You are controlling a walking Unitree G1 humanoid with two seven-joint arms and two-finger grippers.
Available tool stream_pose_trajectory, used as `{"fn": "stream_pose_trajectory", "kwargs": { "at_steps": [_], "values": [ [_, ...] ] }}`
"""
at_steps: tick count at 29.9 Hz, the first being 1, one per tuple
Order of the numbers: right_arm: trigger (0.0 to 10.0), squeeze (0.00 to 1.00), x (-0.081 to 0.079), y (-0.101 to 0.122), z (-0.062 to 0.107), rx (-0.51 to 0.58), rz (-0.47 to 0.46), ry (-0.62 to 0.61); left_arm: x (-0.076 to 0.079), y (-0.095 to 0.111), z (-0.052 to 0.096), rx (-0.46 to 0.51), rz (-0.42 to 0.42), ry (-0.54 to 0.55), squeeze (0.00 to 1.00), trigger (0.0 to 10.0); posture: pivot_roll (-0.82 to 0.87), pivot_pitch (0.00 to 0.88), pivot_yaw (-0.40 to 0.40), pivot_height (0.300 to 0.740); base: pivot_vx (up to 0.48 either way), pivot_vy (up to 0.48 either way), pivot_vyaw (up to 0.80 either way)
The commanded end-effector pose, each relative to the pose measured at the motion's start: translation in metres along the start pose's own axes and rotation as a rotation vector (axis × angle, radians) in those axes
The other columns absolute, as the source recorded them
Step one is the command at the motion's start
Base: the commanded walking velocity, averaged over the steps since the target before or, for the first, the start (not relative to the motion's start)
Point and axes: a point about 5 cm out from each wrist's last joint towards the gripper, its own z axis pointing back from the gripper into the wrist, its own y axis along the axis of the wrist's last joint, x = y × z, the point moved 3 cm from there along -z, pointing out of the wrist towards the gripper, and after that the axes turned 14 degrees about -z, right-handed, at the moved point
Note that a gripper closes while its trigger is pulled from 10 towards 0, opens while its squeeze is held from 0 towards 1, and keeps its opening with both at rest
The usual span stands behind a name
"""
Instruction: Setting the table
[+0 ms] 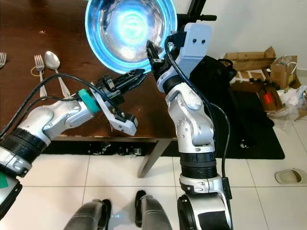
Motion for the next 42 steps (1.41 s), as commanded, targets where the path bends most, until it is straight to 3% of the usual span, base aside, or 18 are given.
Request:
{"fn": "stream_pose_trajectory", "kwargs": {
  "at_steps": [1, 17, 21, 22, 23, 24, 25, 26, 27, 28, 33, 35, 36, 37, 38, 39, 40, 42],
  "values": [
    [0.0, 0.00, 0.010, -0.003, 0.002, -0.016, -0.002, -0.035, -0.013, -0.001, -0.008, 0.008, -0.014, 0.069, 0.00, 10.0, 0.05, 0.089, -0.067, 0.740, 0.000, 0.000, 0.00],
    [0.0, 0.00, 0.010, 0.000, 0.002, 0.008, -0.040, -0.036, -0.010, -0.003, -0.007, 0.000, -0.008, 0.062, 0.00, 10.0, 0.05, 0.088, -0.063, 0.740, 0.000, 0.000, 0.00],
    [0.0, 0.00, 0.011, 0.001, 0.003, 0.022, -0.041, -0.044, -0.006, -0.005, -0.005, -0.048, 0.058, 0.051, 0.00, 10.0, 0.05, 0.087, -0.058, 0.740, 0.000, 0.000, 0.00],
    [0.0, 0.00, 0.014, 0.002, 0.003, 0.028, -0.042, -0.059, -0.003, -0.009, -0.003, -0.129, 0.168, 0.043, 0.00, 10.0, 0.04, 0.089, -0.051, 0.740, 0.000, 0.000, 0.00],
    [0.0, 0.00, 0.017, 0.004, 0.004, 0.048, -0.038, -0.076, -0.003, -0.014, -0.001, -0.245, 0.363, 0.052, 0.00, 10.0, 0.05, 0.093, -0.051, 0.740, 0.000, 0.000, 0.00],
    [0.0, 0.00, 0.017, 0.004, 0.004, 0.048, -0.038, -0.076, -0.003, -0.014, -0.001, -0.245, 0.363, 0.052, 0.00, 10.0, 0.05, 0.093, -0.051, 0.740, 0.000, 0.000, 0.00],
    [3.5, 0.00, 0.020, 0.008, 0.006, 0.073, -0.023, -0.093, -0.003, -0.015, 0.002, -0.319, 0.559, 0.064, 0.00, 10.0, 0.05, 0.095, -0.051, 0.740, 0.000, 0.000, 0.00],
    [10.0, 0.00, 0.027, 0.012, 0.008, 0.113, 0.001, -0.124, -0.010, -0.019, 0.007, -0.424, 0.839, 0.132, 0.00, 10.0, 0.06, 0.098, -0.048, 0.740, 0.000, 0.000, 0.00],
    [10.0, 0.00, 0.034, 0.017, 0.012, 0.154, 0.027, -0.153, -0.018, -0.018, 0.012, -0.469, 1.115, 0.193, 0.00, 10.0, 0.06, 0.098, -0.048, 0.740, 0.000, 0.000, 0.00],
    [10.0, 0.00, 0.038, 0.019, 0.014, 0.173, 0.055, -0.176, -0.023, -0.017, 0.016, -0.478, 1.199, 0.220, 0.00, 10.0, 0.06, 0.101, -0.044, 0.740, 0.000, 0.000, 0.00],
    [10.0, 0.00, 0.043, 0.022, 0.018, 0.197, 0.084, -0.199, -0.028, -0.017, 0.026, -0.508, 1.276, 0.257, 0.00, 10.0, 0.07, 0.105, -0.042, 0.740, 0.000, 0.000, 0.00],
    [10.0, 0.00, 0.049, 0.025, 0.027, 0.212, 0.094, -0.207, -0.019, -0.026, 0.063, -0.660, 1.321, 0.282, 0.00, 10.0, 0.08, 0.106, -0.044, 0.740, 0.000, 0.000, 0.00],
    [10.0, 0.00, 0.051, 0.024, 0.032, 0.208, 0.100, -0.203, -0.013, -0.032, 0.081, -0.737, 1.291, 0.272, 0.00, 10.0, 0.08, 0.106, -0.043, 0.740, 0.000, 0.000, 0.00],
    [10.0, 0.00, 0.051, 0.024, 0.032, 0.208, 0.100, -0.203, -0.013, -0.032, 0.081, -0.737, 1.291, 0.272, 0.00, 10.0, 0.08, 0.106, -0.043, 0.740, 0.000, 0.000, 0.00],
    [10.0, 0.00, 0.054, 0.023, 0.039, 0.200, 0.109, -0.198, -0.006, -0.039, 0.100, -0.817, 1.262, 0.264, 0.00, 10.0, 0.07, 0.104, -0.040, 0.740, 0.000, 0.000, 0.00],
    [10.0, 0.00, 0.054, 0.023, 0.039, 0.200, 0.109, -0.198, -0.006, -0.039, 0.100, -0.817, 1.262, 0.264, 0.00, 10.0, 0.07, 0.104, -0.040, 0.740, 0.000, 0.000, 0.00],
    [10.0, 0.00, 0.057, 0.021, 0.045, 0.191, 0.118, -0.200, -0.001, -0.045, 0.112, -0.865, 1.211, 0.248, 0.00, 10.0, 0.07, 0.102, -0.038, 0.740, 0.000, 0.000, 0.00],
    [10.0, 0.00, 0.057, 0.021, 0.045, 0.191, 0.118, -0.200, -0.001, -0.045, 0.112, -0.865, 1.211, 0.248, 0.00, 10.0, 0.07, 0.102, -0.038, 0.740, 0.000, 0.000, 0.00]
  ]
}}
